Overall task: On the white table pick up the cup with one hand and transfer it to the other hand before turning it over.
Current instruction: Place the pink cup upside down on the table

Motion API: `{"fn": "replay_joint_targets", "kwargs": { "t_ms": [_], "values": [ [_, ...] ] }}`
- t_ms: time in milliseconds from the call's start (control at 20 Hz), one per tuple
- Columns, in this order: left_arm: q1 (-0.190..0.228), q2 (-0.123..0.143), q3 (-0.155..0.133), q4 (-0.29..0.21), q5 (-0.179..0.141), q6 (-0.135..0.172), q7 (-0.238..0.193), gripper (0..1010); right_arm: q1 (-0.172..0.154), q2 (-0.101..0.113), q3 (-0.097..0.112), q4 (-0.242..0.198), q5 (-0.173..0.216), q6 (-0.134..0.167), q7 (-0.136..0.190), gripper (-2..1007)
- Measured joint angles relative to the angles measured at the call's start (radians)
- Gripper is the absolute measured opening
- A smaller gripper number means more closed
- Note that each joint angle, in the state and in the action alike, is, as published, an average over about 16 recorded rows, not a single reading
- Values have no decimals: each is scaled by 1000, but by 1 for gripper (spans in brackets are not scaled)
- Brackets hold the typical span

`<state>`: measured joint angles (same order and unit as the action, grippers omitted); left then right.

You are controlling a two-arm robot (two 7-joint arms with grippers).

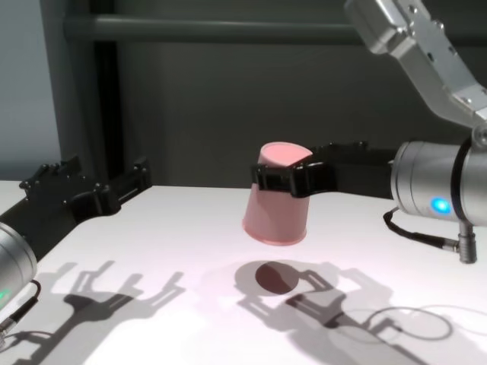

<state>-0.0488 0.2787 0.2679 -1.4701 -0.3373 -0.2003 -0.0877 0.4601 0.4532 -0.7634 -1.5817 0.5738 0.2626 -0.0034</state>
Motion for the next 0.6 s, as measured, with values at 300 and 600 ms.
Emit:
{"fn": "replay_joint_targets", "kwargs": {
  "t_ms": [300, 600],
  "values": [
    [0, 0, 0, 0, 0, 0, 0, 1003, -1, -24, -7, 39, -23, 16, 2, 758],
    [0, 0, 0, 0, 0, 0, 0, 1003, -11, -46, 0, 76, -27, 14, 13, 758]
  ]
}}
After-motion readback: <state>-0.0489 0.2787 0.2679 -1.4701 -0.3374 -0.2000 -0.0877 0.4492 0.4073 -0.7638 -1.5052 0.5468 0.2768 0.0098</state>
